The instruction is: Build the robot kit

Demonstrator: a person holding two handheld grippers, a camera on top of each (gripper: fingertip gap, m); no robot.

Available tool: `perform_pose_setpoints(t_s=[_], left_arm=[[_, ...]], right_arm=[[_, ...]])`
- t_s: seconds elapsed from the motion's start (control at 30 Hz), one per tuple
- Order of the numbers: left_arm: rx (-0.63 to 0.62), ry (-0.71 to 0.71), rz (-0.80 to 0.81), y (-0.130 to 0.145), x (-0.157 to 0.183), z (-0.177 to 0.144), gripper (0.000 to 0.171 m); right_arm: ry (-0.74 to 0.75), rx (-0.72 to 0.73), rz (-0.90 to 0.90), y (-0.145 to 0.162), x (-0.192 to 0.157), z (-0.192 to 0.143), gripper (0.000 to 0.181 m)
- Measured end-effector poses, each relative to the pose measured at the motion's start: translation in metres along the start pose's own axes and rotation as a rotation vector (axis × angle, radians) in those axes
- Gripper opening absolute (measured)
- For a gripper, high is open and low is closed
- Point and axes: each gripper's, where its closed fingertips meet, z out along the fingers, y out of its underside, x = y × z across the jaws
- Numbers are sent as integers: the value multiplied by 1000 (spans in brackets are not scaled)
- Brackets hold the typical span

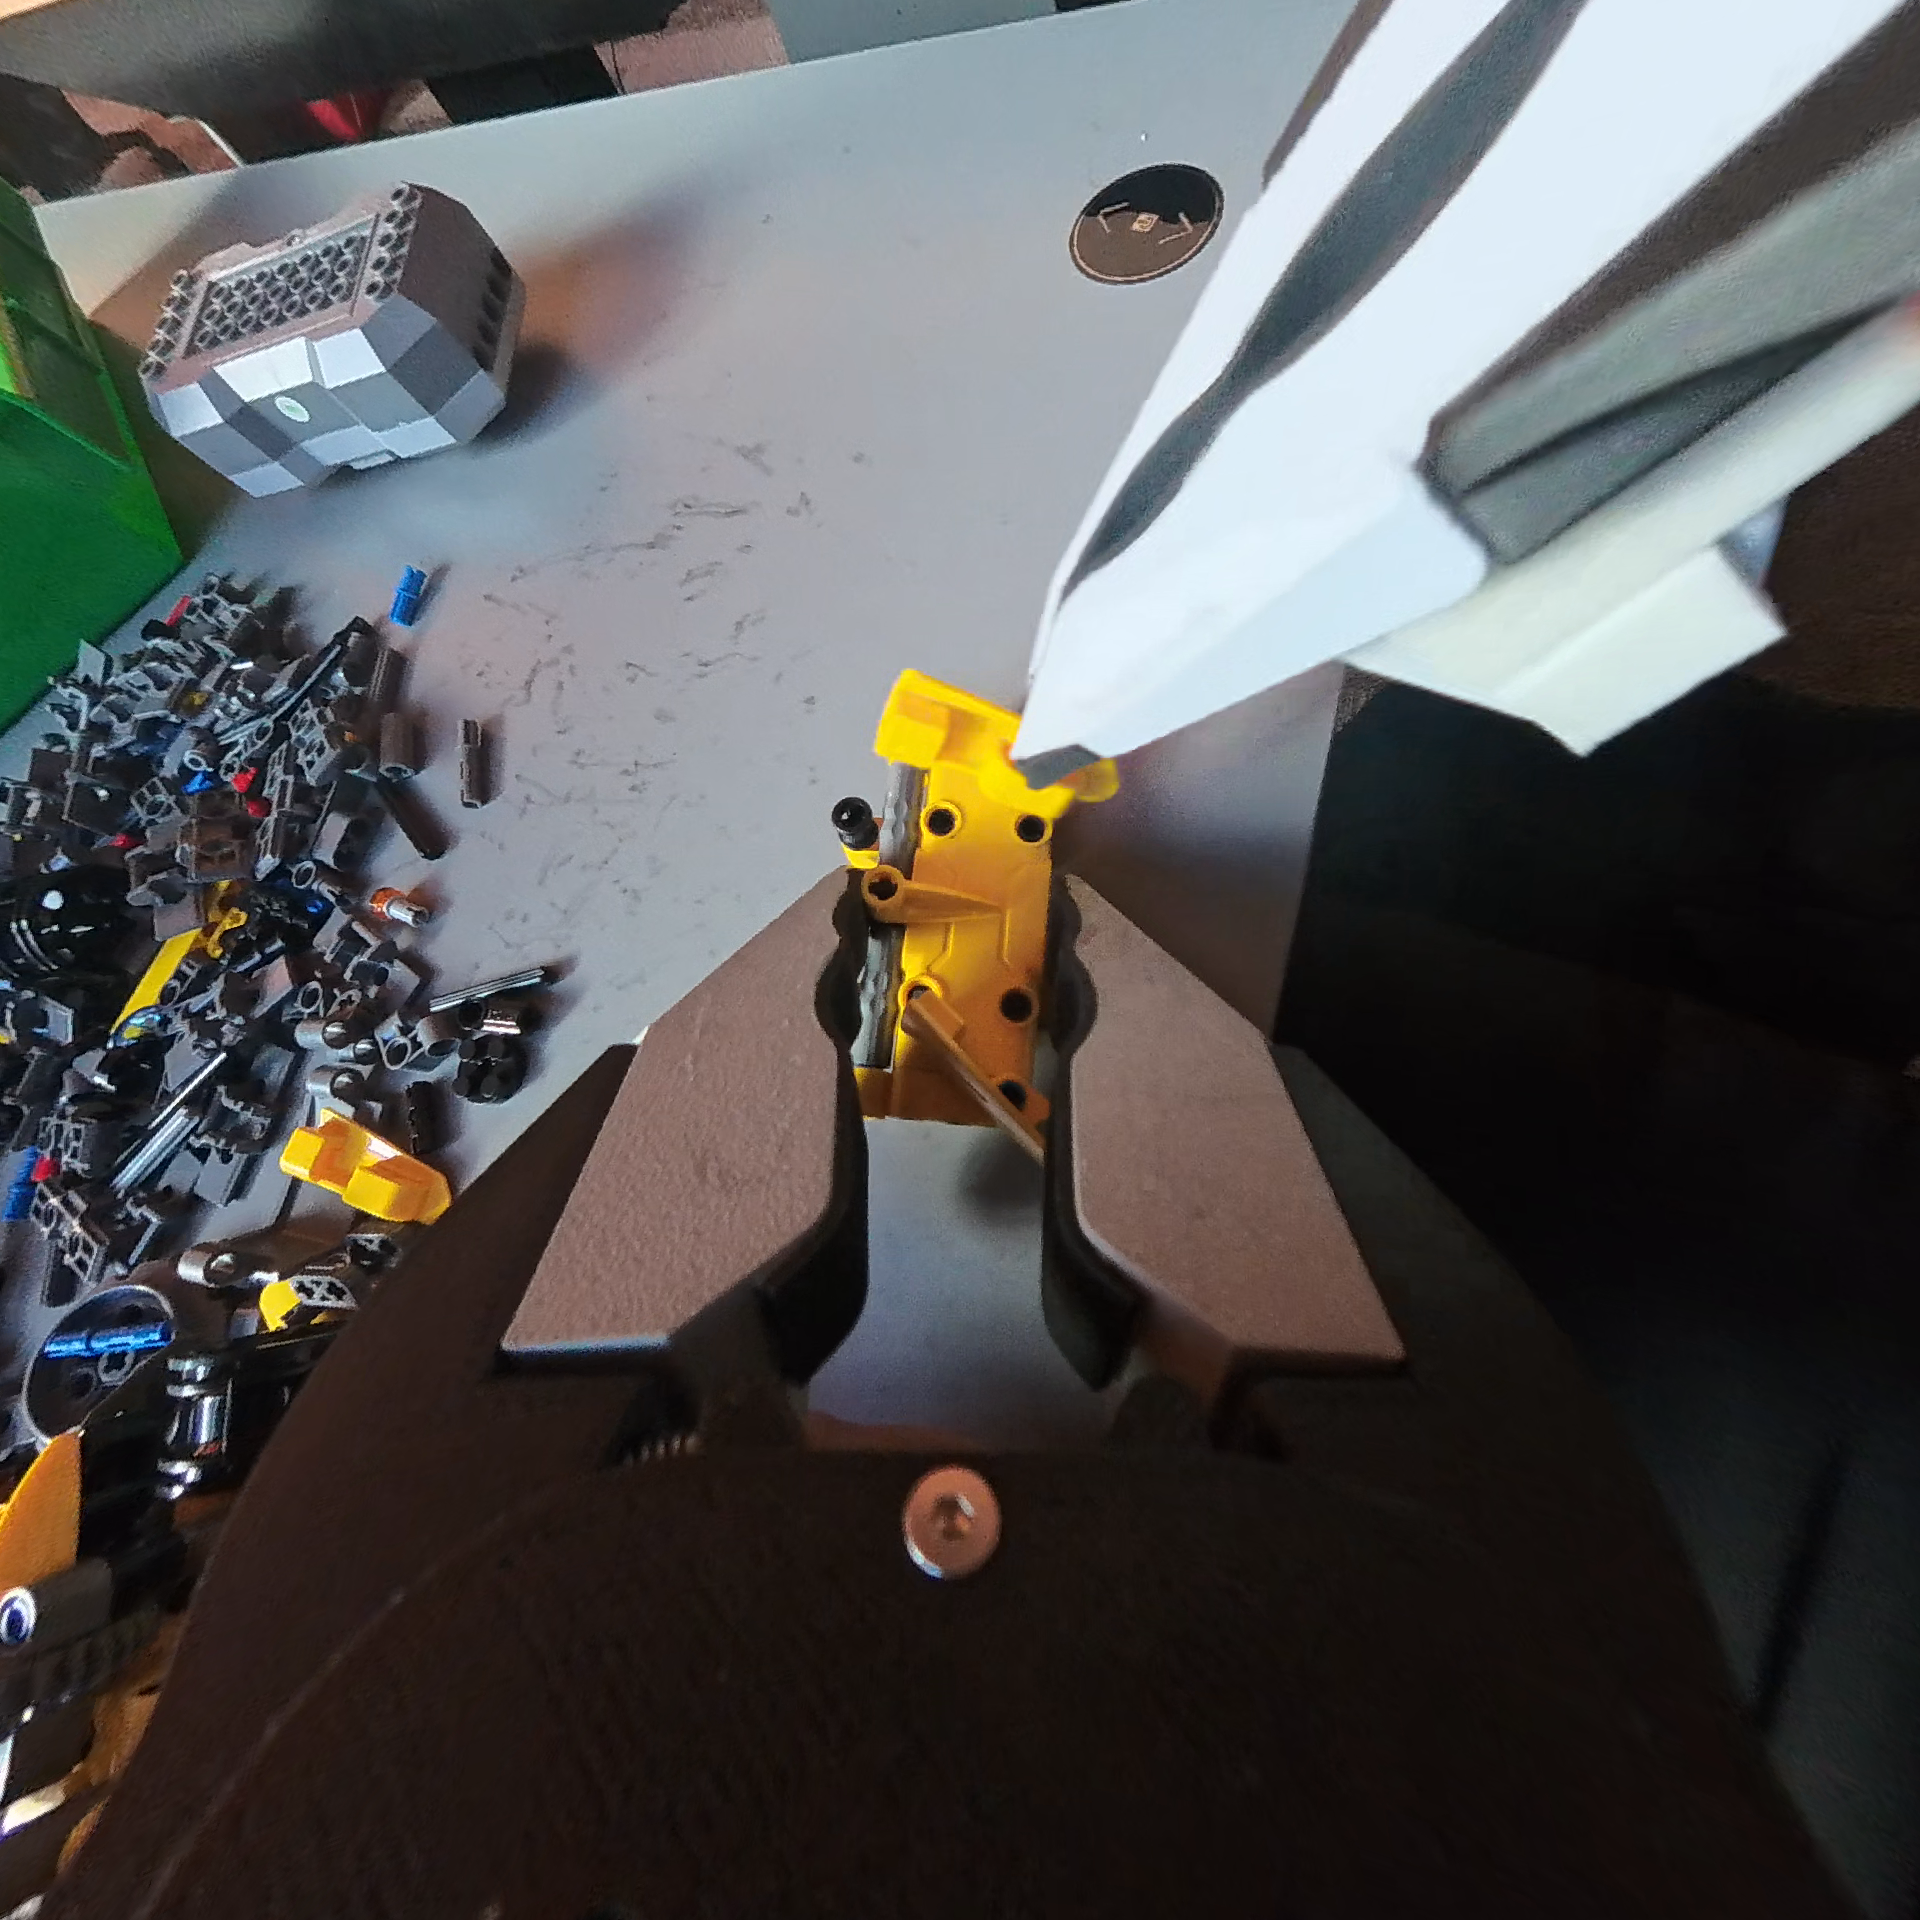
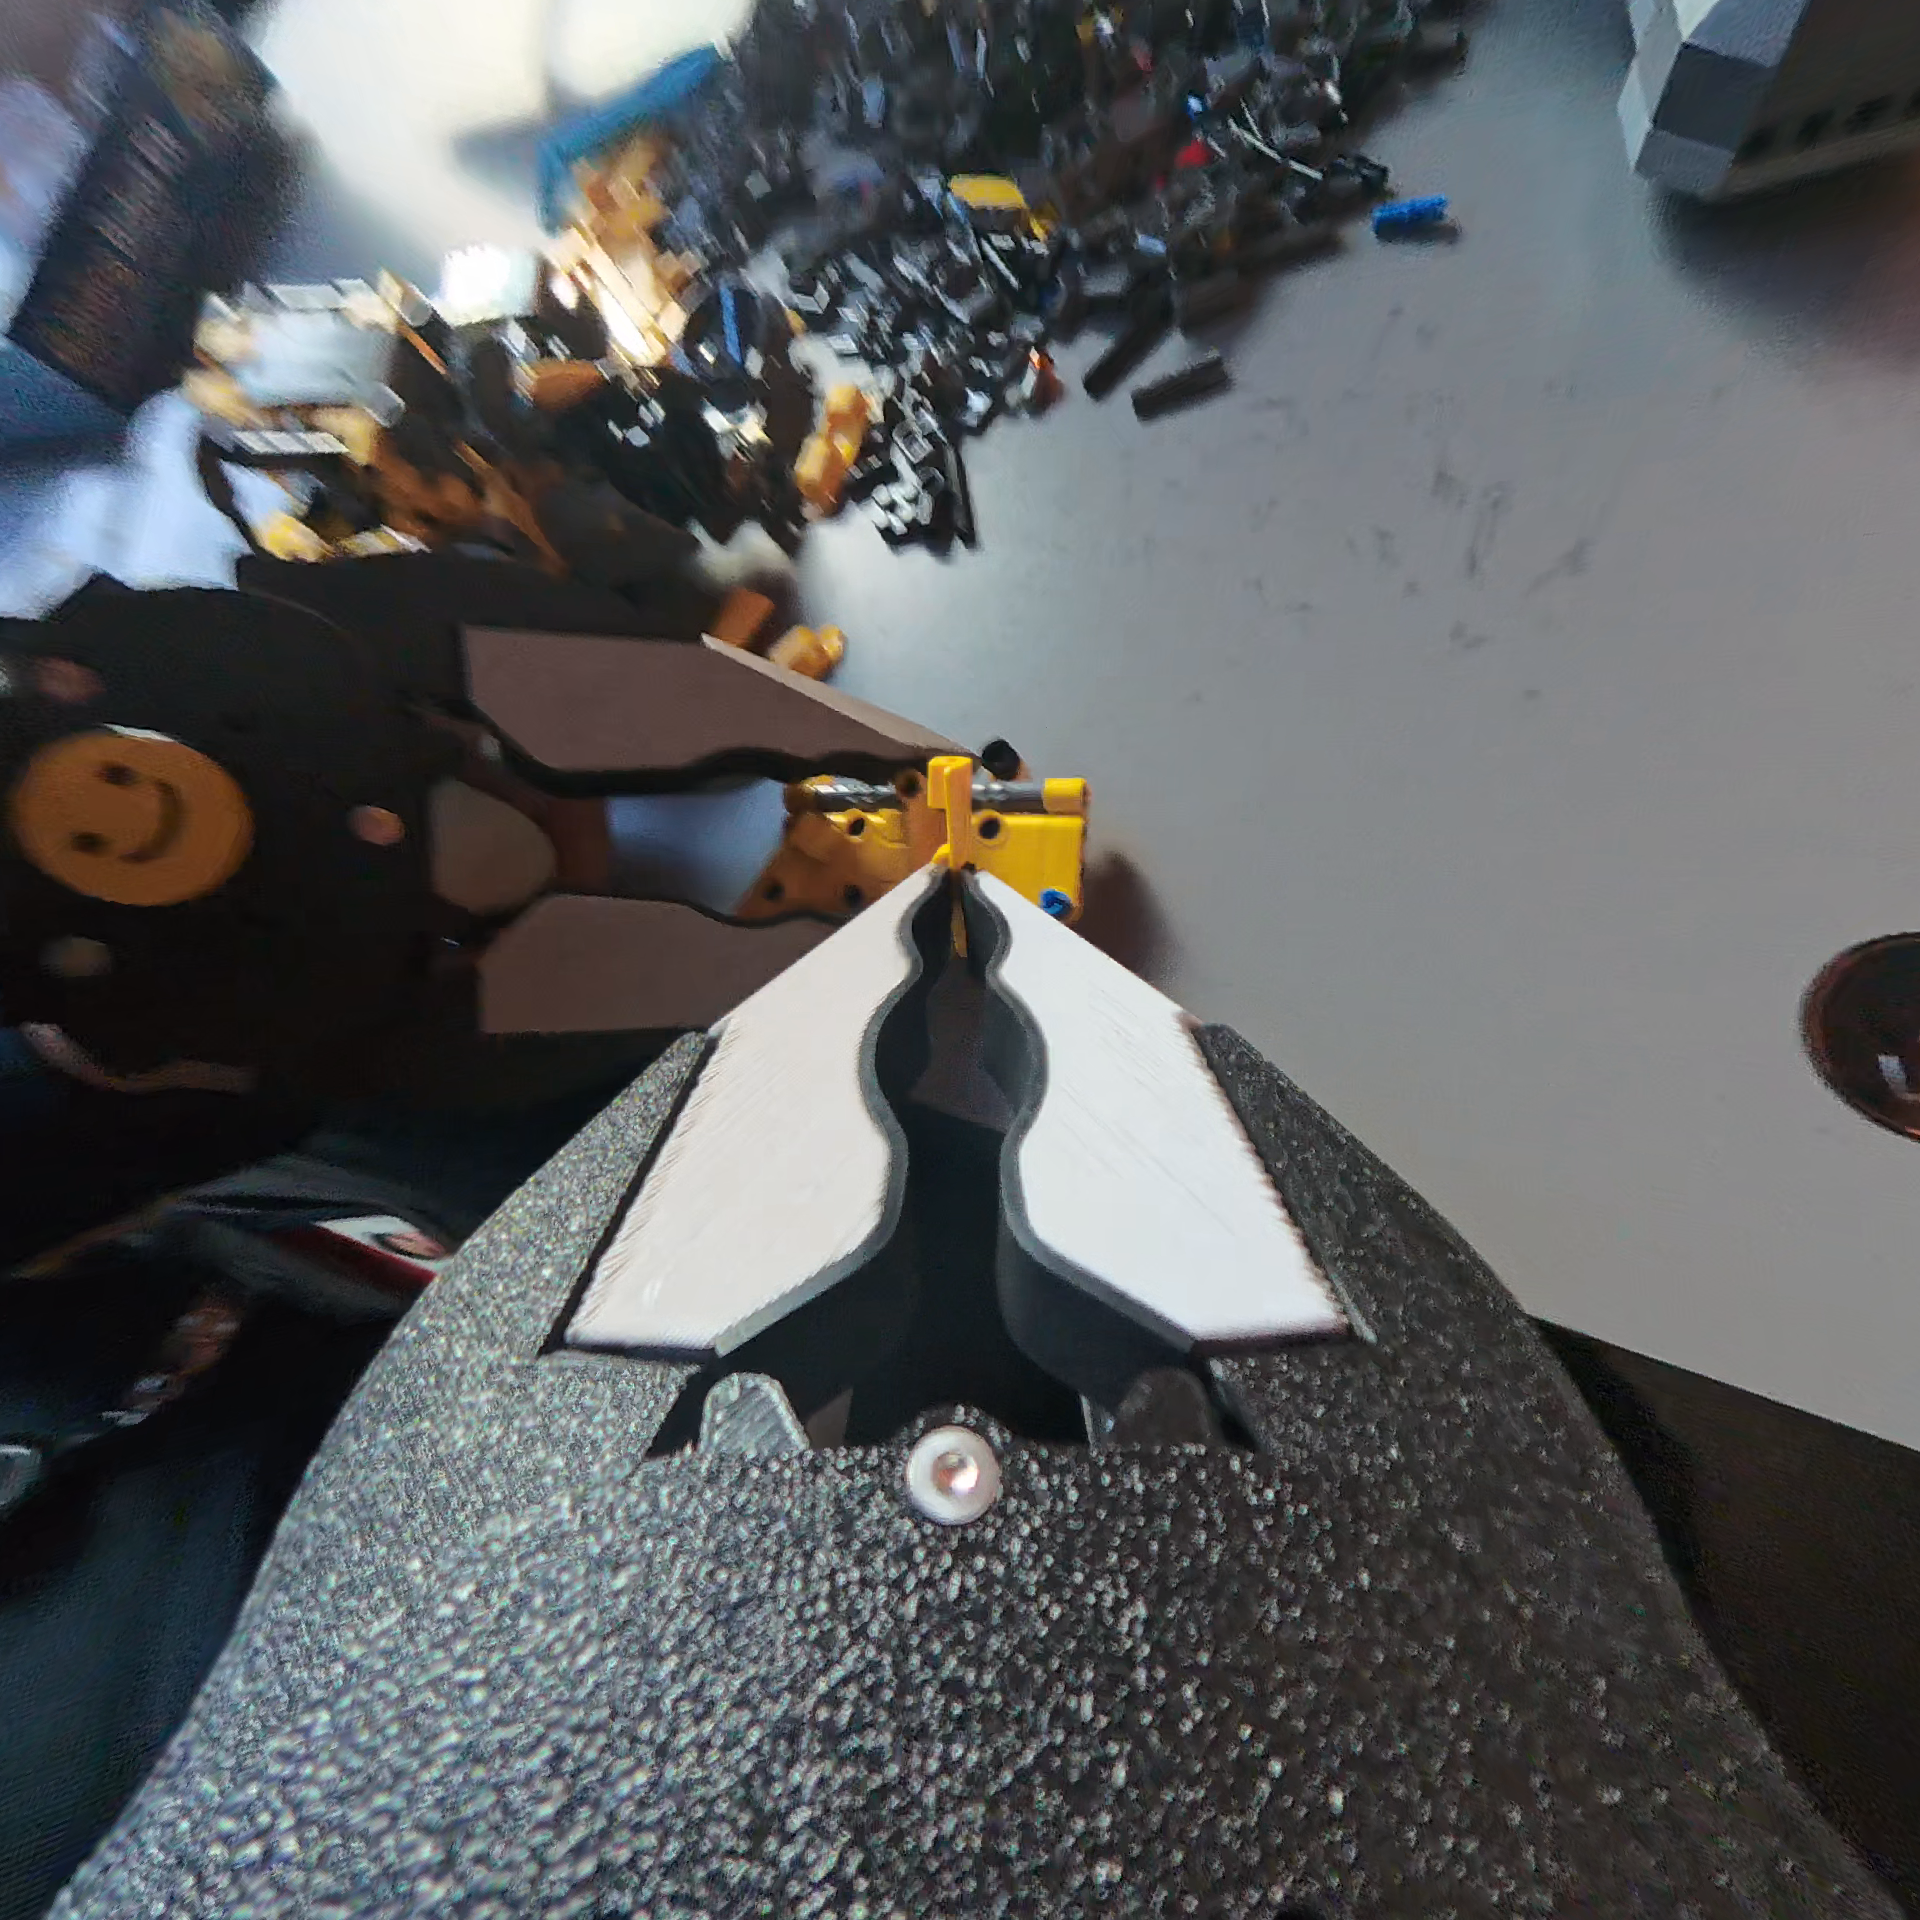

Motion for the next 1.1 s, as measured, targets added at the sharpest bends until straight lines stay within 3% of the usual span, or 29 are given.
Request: perform_pose_setpoints(t_s=[0.27,0.37,0.43,0.6,0.83,1.03,1.1], left_arm=[[8,43,15,-1,7,-2,32],[36,31,48,-4,9,-5,48],[66,14,86,-8,10,-7,57],[167,36,210,-23,22,-21,60],[379,108,383,-45,40,-54,41],[427,103,421,-48,45,-61,39],[431,98,422,-48,45,-61,46]], right_arm=[[-254,98,304,7,-4,-7,2],[-275,117,361,11,4,-12,2],[-275,123,376,12,9,-15,2],[-375,91,394,13,-4,-21,2],[-521,13,339,13,-33,-37,1],[-593,-5,352,13,-42,-45,1],[-624,2,367,12,-44,-49,1]])
